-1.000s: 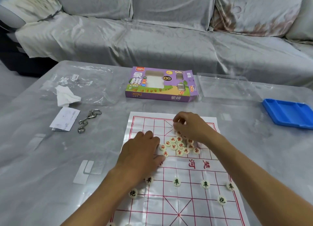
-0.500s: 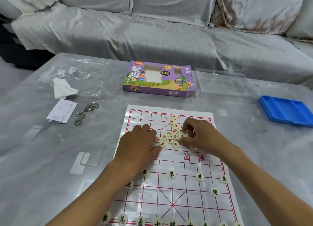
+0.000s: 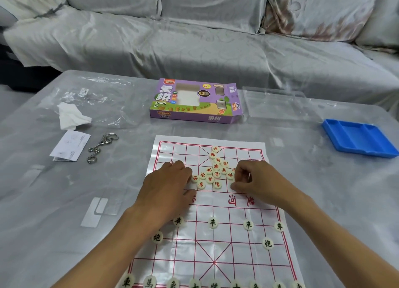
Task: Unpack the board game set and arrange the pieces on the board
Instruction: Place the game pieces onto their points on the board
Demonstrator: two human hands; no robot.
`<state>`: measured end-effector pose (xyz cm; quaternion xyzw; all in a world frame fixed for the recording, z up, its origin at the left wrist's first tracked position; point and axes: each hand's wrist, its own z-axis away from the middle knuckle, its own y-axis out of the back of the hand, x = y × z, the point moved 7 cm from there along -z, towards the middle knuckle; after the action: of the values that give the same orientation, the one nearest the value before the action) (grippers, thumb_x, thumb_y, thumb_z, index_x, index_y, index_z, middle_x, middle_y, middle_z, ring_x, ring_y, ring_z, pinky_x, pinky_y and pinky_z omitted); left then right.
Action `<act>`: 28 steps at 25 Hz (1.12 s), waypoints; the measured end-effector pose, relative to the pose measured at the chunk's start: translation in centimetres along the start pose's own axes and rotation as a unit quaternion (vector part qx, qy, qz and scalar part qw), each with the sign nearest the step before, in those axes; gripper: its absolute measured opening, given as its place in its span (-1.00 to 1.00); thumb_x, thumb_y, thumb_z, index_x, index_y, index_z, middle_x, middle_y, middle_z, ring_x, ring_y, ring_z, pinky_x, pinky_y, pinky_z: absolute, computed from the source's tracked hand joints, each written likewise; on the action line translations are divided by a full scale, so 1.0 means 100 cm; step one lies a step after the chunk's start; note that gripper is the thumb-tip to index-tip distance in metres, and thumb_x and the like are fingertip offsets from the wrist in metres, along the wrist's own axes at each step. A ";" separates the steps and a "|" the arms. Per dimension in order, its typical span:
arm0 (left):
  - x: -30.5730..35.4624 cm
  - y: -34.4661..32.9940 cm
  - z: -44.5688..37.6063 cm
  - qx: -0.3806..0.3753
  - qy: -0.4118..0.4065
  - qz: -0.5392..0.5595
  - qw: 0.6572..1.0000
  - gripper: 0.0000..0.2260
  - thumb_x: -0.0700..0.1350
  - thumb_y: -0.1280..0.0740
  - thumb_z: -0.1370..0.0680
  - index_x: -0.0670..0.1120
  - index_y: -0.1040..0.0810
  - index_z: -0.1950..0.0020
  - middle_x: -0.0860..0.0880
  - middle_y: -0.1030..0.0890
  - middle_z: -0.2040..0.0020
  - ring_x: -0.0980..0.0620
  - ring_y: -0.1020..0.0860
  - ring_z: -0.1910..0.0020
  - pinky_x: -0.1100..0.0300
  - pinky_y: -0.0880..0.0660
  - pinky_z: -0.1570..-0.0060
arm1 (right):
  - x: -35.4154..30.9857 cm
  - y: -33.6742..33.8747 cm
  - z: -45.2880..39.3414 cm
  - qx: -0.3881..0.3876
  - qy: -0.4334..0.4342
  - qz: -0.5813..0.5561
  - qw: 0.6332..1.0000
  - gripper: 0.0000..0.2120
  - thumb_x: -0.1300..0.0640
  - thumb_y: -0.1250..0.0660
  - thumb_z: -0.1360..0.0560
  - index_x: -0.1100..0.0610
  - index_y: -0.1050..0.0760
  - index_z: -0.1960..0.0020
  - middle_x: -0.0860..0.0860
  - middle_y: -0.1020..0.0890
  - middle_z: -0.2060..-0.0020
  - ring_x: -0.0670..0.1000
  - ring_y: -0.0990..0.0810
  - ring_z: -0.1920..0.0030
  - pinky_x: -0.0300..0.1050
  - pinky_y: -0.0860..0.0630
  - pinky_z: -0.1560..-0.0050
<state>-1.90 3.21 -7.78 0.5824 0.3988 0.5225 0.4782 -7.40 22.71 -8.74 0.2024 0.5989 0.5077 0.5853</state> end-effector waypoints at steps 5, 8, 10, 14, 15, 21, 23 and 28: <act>0.000 0.000 -0.001 -0.002 -0.008 -0.006 1.000 -0.78 0.14 -0.24 -0.55 0.09 -0.46 -0.13 0.15 -0.46 -0.09 0.11 -0.43 -0.06 0.20 -0.30 0.22 | 0.011 0.006 0.001 -0.001 -0.034 -0.032 0.999 -0.72 -0.06 -0.55 -0.32 -0.04 -0.50 0.11 -0.13 -0.60 0.19 -0.14 -0.53 0.26 -0.30 -0.45 0.27; -0.001 -0.001 -0.001 -0.005 -0.007 -0.003 1.000 -0.78 0.13 -0.26 -0.54 0.08 -0.47 -0.13 0.15 -0.47 -0.09 0.11 -0.43 -0.05 0.20 -0.31 0.21 | 0.007 0.003 0.003 0.020 -0.020 -0.001 1.000 -0.75 -0.05 -0.52 -0.37 -0.06 -0.48 0.08 -0.15 -0.58 0.18 -0.16 -0.51 0.27 -0.34 -0.38 0.27; -0.002 -0.002 -0.002 -0.006 -0.005 0.003 1.000 -0.79 0.13 -0.27 -0.53 0.08 -0.48 -0.11 0.15 -0.48 -0.09 0.11 -0.44 -0.04 0.20 -0.32 0.21 | -0.010 0.007 0.004 0.065 0.024 0.015 0.997 -0.80 -0.03 -0.48 -0.41 -0.06 -0.48 0.07 -0.15 -0.56 0.19 -0.14 -0.50 0.26 -0.28 -0.40 0.24; -0.003 -0.002 -0.004 -0.004 0.000 0.000 1.000 -0.78 0.14 -0.29 -0.52 0.09 -0.49 -0.11 0.14 -0.49 -0.09 0.10 -0.45 -0.03 0.21 -0.30 0.22 | -0.063 -0.015 0.003 0.044 0.135 0.073 0.987 -0.82 -0.10 -0.38 -0.47 -0.05 -0.50 0.00 -0.18 -0.50 0.17 -0.12 -0.46 0.18 -0.24 -0.40 0.17; -0.003 -0.002 -0.004 -0.001 -0.002 -0.004 1.000 -0.77 0.14 -0.29 -0.52 0.08 -0.49 -0.11 0.13 -0.49 -0.09 0.09 -0.45 -0.04 0.20 -0.30 0.22 | -0.069 -0.022 0.001 0.044 0.136 0.093 0.985 -0.81 -0.14 -0.36 -0.47 -0.05 -0.49 0.03 -0.17 -0.48 0.19 -0.11 -0.45 0.18 -0.23 -0.38 0.20; -0.001 -0.001 -0.004 0.007 -0.012 -0.009 1.000 -0.76 0.14 -0.28 -0.53 0.06 -0.49 -0.13 0.11 -0.49 -0.10 0.06 -0.45 -0.06 0.19 -0.32 0.21 | -0.069 -0.040 -0.008 0.065 0.097 0.116 0.986 -0.77 -0.16 -0.32 -0.48 -0.03 -0.48 0.01 -0.13 -0.52 0.15 -0.08 -0.45 0.16 -0.20 -0.30 0.22; -0.002 0.000 -0.004 0.010 -0.012 -0.007 1.000 -0.75 0.14 -0.29 -0.53 0.06 -0.49 -0.14 0.11 -0.49 -0.11 0.06 -0.46 -0.07 0.18 -0.33 0.19 | -0.070 -0.041 -0.008 0.079 0.092 0.114 0.986 -0.76 -0.18 -0.31 -0.47 -0.04 -0.47 0.01 -0.15 -0.51 0.15 -0.07 -0.47 0.14 -0.17 -0.39 0.17; -0.003 0.000 -0.004 0.011 -0.011 0.000 1.000 -0.74 0.13 -0.29 -0.52 0.07 -0.49 -0.17 0.11 -0.50 -0.12 0.07 -0.46 -0.08 0.19 -0.39 0.16 | -0.071 -0.041 -0.009 0.066 0.082 0.108 0.989 -0.74 -0.14 -0.31 -0.48 -0.05 -0.47 -0.11 -0.12 -0.57 0.02 -0.06 -0.50 0.06 -0.17 -0.36 0.11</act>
<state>-2.31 2.93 -7.84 0.5934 0.3990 0.5117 0.4763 -5.12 14.83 -8.85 0.2623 0.6516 0.5422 0.4611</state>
